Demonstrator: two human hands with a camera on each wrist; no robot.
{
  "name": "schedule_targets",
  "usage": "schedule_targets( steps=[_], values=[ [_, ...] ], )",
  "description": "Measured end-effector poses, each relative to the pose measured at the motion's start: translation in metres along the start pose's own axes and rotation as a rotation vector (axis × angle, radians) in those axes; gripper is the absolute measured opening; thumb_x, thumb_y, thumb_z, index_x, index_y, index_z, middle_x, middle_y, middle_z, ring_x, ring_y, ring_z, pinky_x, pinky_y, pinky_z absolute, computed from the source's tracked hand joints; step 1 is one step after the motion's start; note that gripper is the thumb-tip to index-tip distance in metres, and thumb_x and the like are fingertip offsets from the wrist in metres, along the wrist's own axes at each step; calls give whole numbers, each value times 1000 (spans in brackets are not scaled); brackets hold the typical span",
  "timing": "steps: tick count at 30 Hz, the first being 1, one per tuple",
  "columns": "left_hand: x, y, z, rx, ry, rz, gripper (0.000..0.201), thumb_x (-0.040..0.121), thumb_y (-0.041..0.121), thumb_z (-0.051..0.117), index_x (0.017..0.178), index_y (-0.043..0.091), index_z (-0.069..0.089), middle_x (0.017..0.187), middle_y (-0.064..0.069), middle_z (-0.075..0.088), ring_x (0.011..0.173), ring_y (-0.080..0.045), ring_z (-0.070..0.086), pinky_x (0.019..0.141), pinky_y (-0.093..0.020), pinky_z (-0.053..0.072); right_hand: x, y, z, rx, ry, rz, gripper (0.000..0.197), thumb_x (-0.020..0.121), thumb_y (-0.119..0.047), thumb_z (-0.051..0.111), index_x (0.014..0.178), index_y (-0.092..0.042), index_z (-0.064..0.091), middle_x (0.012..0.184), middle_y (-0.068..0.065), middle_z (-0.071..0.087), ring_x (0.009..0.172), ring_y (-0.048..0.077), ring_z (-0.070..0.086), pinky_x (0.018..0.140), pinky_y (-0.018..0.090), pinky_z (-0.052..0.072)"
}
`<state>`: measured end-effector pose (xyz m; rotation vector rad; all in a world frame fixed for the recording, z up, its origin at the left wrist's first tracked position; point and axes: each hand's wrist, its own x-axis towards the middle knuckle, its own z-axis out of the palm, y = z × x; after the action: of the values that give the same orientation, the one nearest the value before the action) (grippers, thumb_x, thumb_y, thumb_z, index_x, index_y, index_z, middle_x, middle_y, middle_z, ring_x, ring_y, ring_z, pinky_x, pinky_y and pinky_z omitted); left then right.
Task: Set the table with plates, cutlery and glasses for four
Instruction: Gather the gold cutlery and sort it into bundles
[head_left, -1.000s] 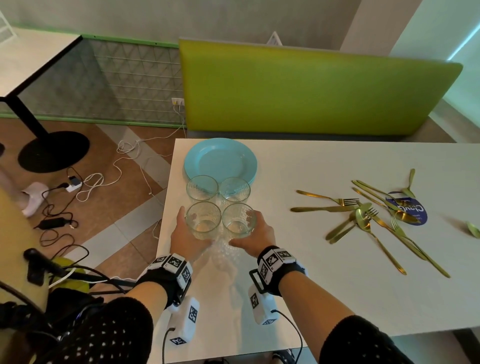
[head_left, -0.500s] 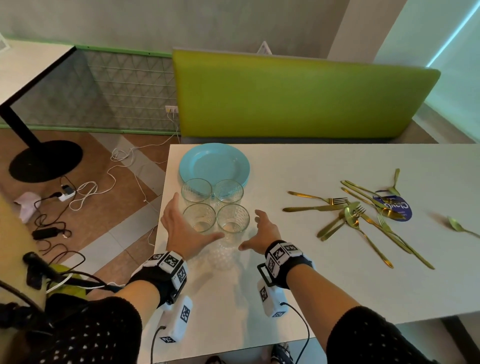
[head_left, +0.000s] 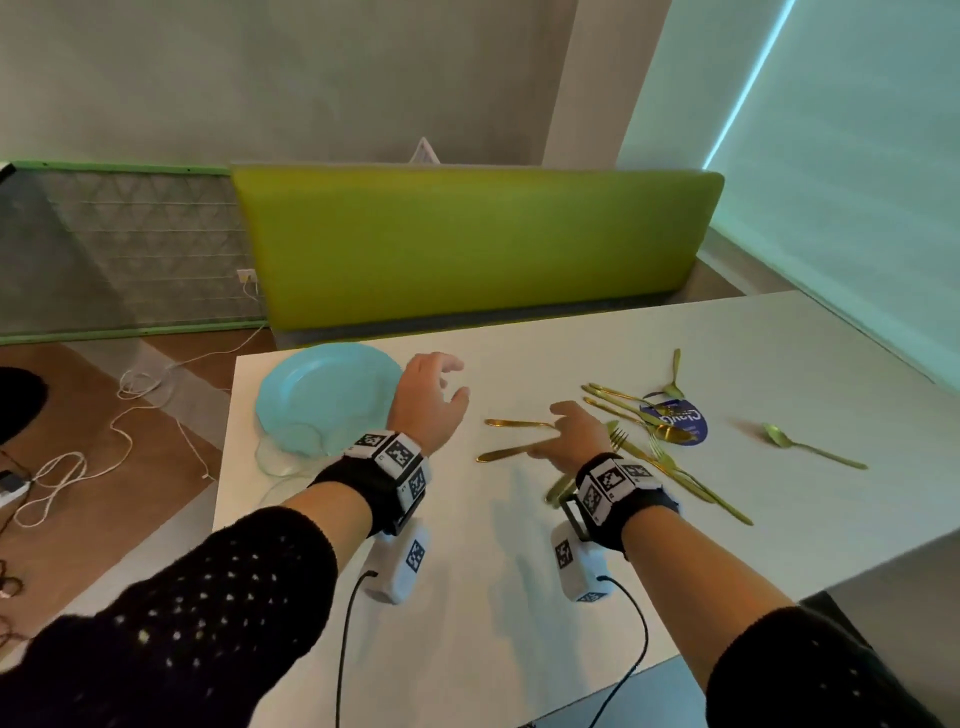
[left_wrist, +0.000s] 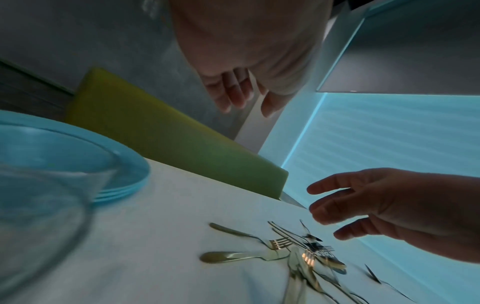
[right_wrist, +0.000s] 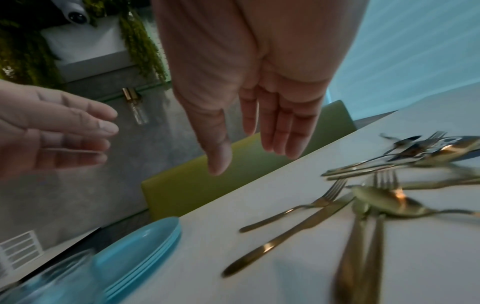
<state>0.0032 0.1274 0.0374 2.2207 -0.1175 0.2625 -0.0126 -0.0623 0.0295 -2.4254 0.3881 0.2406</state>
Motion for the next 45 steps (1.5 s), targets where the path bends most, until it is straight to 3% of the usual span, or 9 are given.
schedule_targets(
  steps=[4, 12, 16, 20, 26, 36, 41, 43, 45],
  values=[
    [27, 20, 54, 57, -209, -38, 26, 89, 18, 57, 114, 13, 59, 120, -5, 56, 97, -19, 56, 87, -28, 45, 24, 44, -45, -51, 61, 53, 55, 80, -25, 71, 130, -12, 53, 128, 7, 59, 118, 21, 55, 94, 25, 42],
    [68, 6, 171, 358, -579, -203, 36, 93, 18, 50, 130, 16, 50, 137, -8, 45, 126, -24, 45, 104, -32, 39, 78, 145, -98, -72, 81, 228, 34, 81, -28, 70, 112, -16, 66, 109, 2, 68, 103, 18, 60, 89, 21, 40],
    [83, -5, 199, 520, -688, -183, 35, 95, 20, 46, 128, 16, 56, 132, -11, 48, 126, -28, 46, 100, -34, 42, 102, 176, -110, -90, 63, 246, 25, 81, -24, 70, 105, -17, 69, 105, 1, 67, 93, 15, 57, 85, 21, 41],
    [89, -11, 212, 629, -666, -100, 29, 93, 16, 44, 112, 15, 65, 117, -9, 55, 112, -26, 52, 90, -32, 45, 117, 190, -110, -29, 61, 263, 16, 81, -22, 71, 96, -17, 69, 96, 0, 66, 92, 16, 61, 84, 24, 48],
    [98, -13, 214, 651, -627, -67, 26, 95, 17, 44, 113, 15, 63, 118, -6, 58, 111, -22, 53, 92, -31, 46, 121, 183, -86, -24, 6, 208, 10, 83, -26, 67, 77, -20, 62, 82, -4, 61, 72, 6, 52, 56, 11, 36],
    [93, 0, 186, 365, -425, -150, 20, 98, 17, 41, 112, 10, 54, 114, -7, 62, 104, -25, 58, 82, -32, 45, 92, 133, -3, -119, -135, 213, 23, 88, -36, 60, 71, -22, 51, 73, -6, 52, 69, 9, 50, 68, 21, 46],
    [86, 8, 171, -7, -361, -356, 21, 98, 17, 42, 114, 7, 52, 111, -12, 65, 96, -24, 60, 78, -30, 46, 84, 118, 15, -141, -79, 365, 37, 92, -42, 50, 107, -11, 62, 102, 7, 65, 96, 22, 62, 78, 30, 49],
    [82, 7, 168, -126, -363, -426, 20, 98, 17, 44, 113, 8, 52, 105, -11, 66, 84, -19, 58, 79, -32, 53, 82, 114, 17, -139, -71, 400, 38, 92, -42, 49, 109, -10, 62, 106, 8, 66, 99, 22, 63, 75, 28, 48],
    [79, 6, 165, -212, -361, -483, 18, 97, 18, 45, 111, 10, 53, 94, -6, 64, 72, -14, 55, 65, -27, 54, 81, 111, 20, -126, -58, 428, 34, 92, -37, 50, 108, -10, 62, 106, 8, 66, 96, 21, 63, 71, 26, 46]
  ],
)
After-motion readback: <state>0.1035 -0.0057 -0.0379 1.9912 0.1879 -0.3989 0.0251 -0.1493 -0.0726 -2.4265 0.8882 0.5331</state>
